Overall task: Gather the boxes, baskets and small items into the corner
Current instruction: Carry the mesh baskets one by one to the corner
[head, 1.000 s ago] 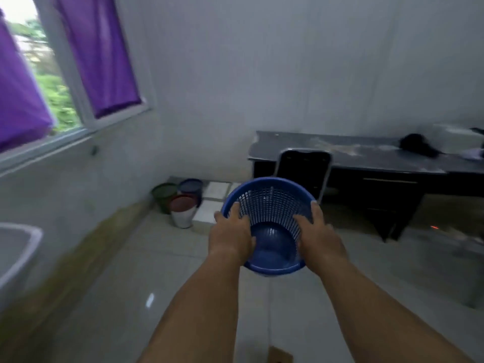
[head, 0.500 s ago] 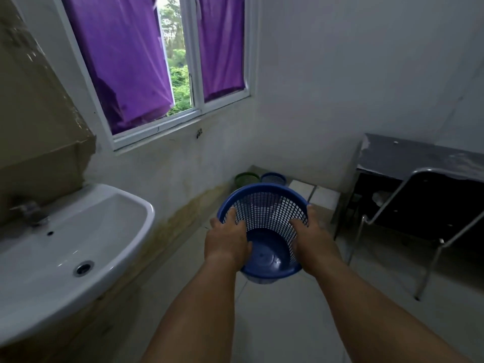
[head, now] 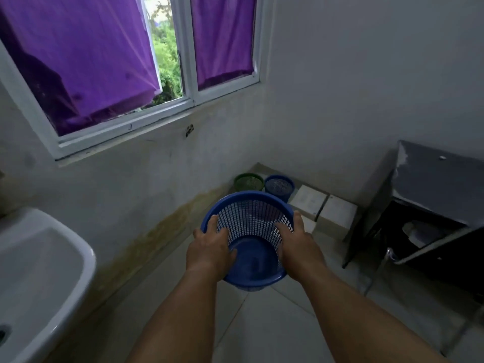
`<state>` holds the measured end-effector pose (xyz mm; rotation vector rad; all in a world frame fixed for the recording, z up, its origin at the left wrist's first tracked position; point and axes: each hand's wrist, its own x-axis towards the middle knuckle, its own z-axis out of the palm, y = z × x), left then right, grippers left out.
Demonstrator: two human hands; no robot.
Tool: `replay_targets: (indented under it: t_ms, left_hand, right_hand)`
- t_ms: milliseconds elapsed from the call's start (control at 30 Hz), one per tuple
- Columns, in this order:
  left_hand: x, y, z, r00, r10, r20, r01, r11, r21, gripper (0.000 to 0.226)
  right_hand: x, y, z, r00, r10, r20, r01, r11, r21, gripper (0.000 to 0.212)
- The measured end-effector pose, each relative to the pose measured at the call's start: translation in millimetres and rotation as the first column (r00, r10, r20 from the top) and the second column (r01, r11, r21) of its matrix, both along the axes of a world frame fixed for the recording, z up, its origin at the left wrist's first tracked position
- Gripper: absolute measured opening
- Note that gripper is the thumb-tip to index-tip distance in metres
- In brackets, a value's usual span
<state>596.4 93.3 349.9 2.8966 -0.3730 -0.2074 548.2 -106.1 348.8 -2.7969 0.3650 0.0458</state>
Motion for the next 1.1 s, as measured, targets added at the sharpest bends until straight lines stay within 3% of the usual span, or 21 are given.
replay_targets:
  t_ms: [267, 700, 933, 1100]
  left_hand:
    - [144, -12, -32, 0.999, 0.035, -0.028, -0.035, 0.999, 0.006, 0.044]
    - [412, -4, -61, 0.990, -0.057, -0.128, 0.067, 0.995, 0.071, 0.043]
    - [532, -42, -124, 0.978, -0.043, -0.202, 0.063, 0.994, 0.092, 0.041]
    - [625, -74, -182, 0.928, 0.068, -0.367, -0.049, 0.997, 0.061, 0.052]
  right_hand:
    - [144, -10, -35, 0.997, 0.010, -0.077, -0.010, 1.000, 0.001, 0.054]
    - [393, 2, -75, 0.983, -0.066, -0.173, 0.084, 0.992, 0.096, 0.047]
    - [512, -35, -144, 0.972, -0.081, -0.221, 0.115, 0.982, 0.146, 0.051]
    - [605, -68, -207, 0.953, -0.026, -0.301, 0.068, 0.989, 0.132, 0.055]
